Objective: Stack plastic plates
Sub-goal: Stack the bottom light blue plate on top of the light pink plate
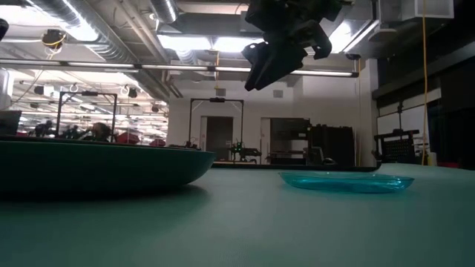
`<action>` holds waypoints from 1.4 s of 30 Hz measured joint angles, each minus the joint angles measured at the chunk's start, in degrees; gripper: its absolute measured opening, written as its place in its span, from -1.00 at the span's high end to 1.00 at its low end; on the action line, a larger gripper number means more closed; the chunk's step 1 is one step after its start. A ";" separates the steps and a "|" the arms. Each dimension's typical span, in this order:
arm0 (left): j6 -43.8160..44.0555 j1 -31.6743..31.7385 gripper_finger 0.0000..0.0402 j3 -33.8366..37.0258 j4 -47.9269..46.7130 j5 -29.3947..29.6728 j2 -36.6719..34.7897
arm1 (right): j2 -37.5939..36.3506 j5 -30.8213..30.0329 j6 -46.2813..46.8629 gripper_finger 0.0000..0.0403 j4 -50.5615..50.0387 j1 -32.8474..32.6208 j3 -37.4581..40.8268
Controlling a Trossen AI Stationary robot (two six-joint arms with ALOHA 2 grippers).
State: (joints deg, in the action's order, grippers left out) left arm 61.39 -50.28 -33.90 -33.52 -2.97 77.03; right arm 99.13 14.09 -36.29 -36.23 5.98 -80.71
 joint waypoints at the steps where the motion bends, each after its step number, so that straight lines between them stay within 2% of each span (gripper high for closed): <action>1: 0.00 0.00 0.42 0.38 0.48 -0.39 0.00 | 0.00 0.00 0.00 0.41 0.02 0.00 0.00; 16: 1.25 0.00 0.43 0.69 0.74 -0.84 -0.02 | 0.00 0.00 0.00 0.41 0.11 0.04 -0.02; 31: 1.05 -0.04 0.97 0.73 0.72 -2.02 -0.07 | 0.01 0.00 0.00 0.41 0.11 0.04 -0.02; 42: 1.02 -0.03 0.99 0.73 3.60 -3.14 -0.05 | 0.01 0.00 0.00 0.41 0.11 0.04 -0.02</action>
State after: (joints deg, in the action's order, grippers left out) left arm 62.40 -50.31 -33.17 -29.92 -6.11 76.98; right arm 99.14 14.09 -36.29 -36.12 6.02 -80.73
